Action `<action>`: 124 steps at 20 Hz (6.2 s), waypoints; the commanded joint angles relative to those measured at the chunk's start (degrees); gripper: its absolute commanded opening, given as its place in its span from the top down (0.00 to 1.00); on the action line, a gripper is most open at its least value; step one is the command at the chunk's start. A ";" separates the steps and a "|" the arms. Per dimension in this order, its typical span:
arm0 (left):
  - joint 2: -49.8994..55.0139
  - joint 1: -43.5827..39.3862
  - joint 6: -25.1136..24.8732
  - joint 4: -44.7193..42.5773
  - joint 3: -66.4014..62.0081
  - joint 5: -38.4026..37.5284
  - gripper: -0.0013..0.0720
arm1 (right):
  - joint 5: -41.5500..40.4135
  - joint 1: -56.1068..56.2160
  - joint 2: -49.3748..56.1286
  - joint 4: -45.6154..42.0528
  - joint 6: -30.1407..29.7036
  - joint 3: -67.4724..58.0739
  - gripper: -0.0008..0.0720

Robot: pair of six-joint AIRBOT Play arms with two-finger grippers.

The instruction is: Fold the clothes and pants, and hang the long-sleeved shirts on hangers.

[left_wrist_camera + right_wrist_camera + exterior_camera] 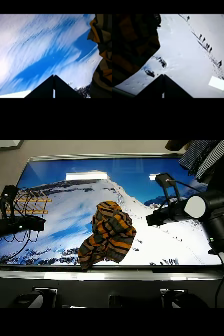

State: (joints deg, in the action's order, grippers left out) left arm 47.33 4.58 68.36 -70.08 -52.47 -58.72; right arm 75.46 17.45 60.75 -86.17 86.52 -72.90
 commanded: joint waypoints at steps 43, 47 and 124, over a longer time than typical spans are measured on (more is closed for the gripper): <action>24.46 -10.10 -1.95 27.28 18.71 -5.22 0.95 | -8.17 0.07 1.44 21.03 9.35 21.16 0.32; 24.46 -10.58 -1.95 27.21 18.71 -5.42 0.95 | -20.31 0.07 2.38 27.98 9.51 30.58 0.29; -10.93 -5.01 39.80 17.64 30.67 -6.95 0.00 | -14.62 -30.36 4.68 36.41 1.51 41.97 0.14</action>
State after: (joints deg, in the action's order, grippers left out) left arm 38.11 4.32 103.68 -54.00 -25.47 -65.67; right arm 69.97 -12.69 66.63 -56.53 89.41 -38.52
